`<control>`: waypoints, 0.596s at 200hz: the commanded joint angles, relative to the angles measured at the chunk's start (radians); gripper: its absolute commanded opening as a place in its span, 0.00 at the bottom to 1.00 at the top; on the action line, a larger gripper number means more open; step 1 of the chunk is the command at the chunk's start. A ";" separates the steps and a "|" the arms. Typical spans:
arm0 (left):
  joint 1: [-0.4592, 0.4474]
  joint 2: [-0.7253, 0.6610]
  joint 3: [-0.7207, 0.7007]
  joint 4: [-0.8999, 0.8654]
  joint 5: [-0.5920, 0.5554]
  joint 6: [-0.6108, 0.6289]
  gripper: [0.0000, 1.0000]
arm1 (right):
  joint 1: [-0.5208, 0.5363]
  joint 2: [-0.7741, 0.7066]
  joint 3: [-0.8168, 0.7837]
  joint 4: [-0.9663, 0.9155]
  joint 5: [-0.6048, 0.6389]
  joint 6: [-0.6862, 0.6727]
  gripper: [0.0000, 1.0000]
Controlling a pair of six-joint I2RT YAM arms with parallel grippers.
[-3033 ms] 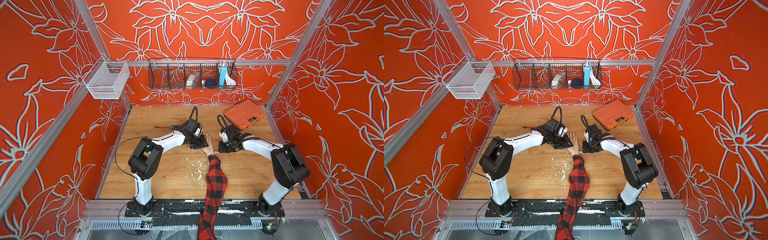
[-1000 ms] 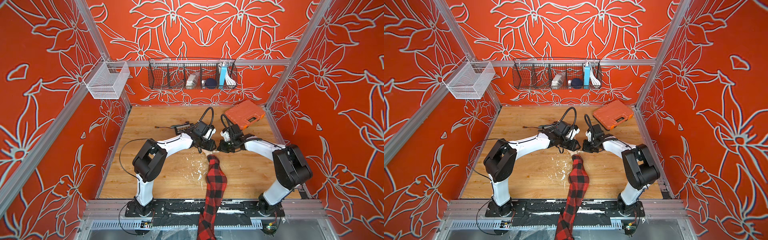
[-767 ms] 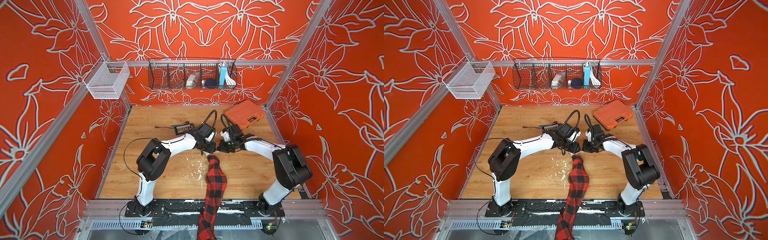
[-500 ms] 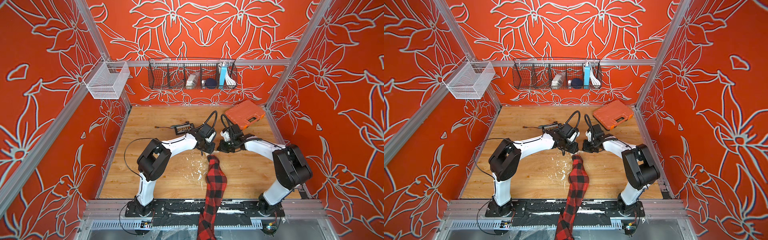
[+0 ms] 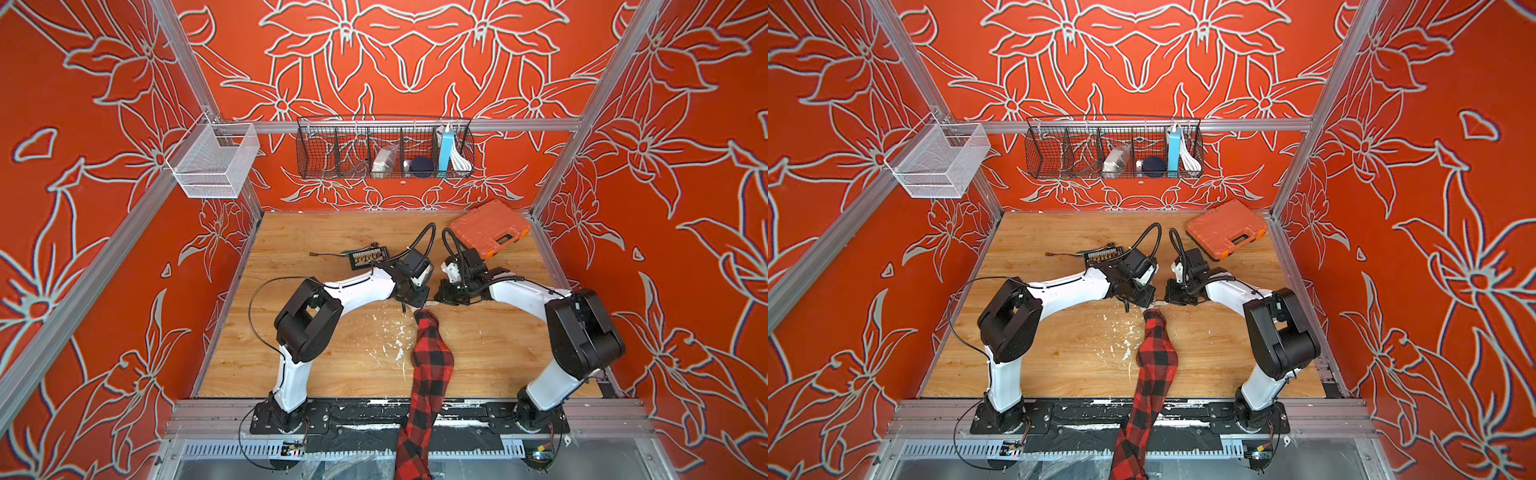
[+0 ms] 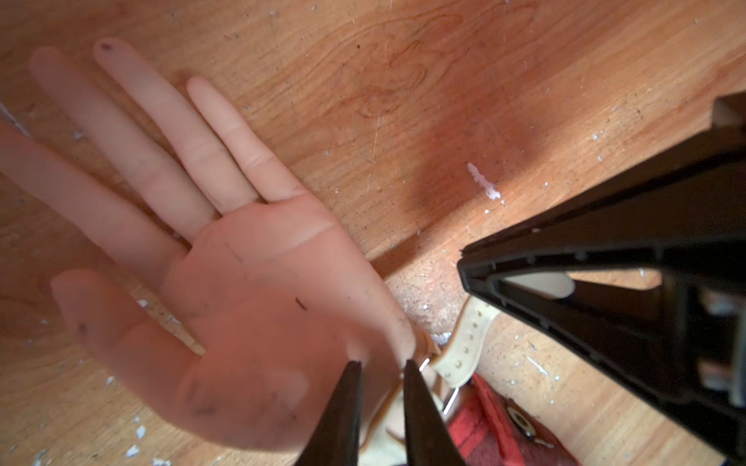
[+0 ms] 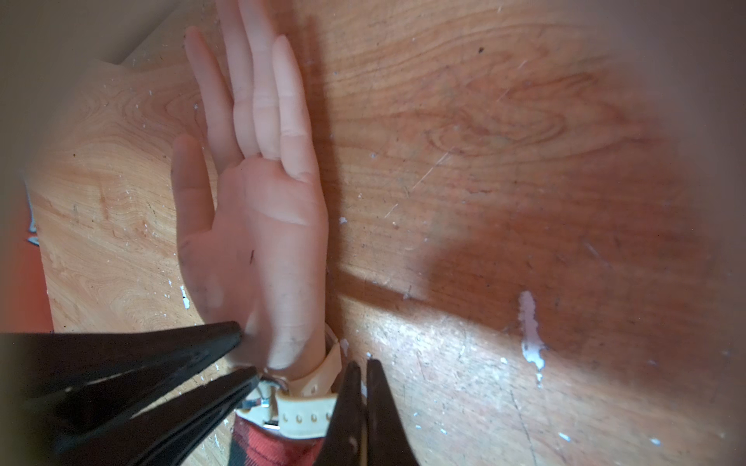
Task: Take off the watch
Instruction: Untie the watch from the hand.
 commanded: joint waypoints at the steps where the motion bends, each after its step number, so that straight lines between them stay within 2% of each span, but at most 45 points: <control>1: -0.002 -0.022 -0.033 -0.072 -0.032 0.017 0.20 | -0.008 0.014 0.010 -0.009 0.007 0.002 0.00; 34: -0.005 -0.033 -0.049 -0.053 -0.012 0.024 0.18 | -0.009 0.008 0.022 -0.018 0.003 0.001 0.00; 84: 0.004 -0.110 -0.080 -0.025 -0.033 -0.019 0.24 | -0.005 -0.043 0.042 -0.033 -0.024 0.012 0.00; 119: 0.032 -0.183 -0.139 0.028 0.005 -0.077 0.26 | 0.018 -0.050 0.056 -0.036 -0.054 0.018 0.00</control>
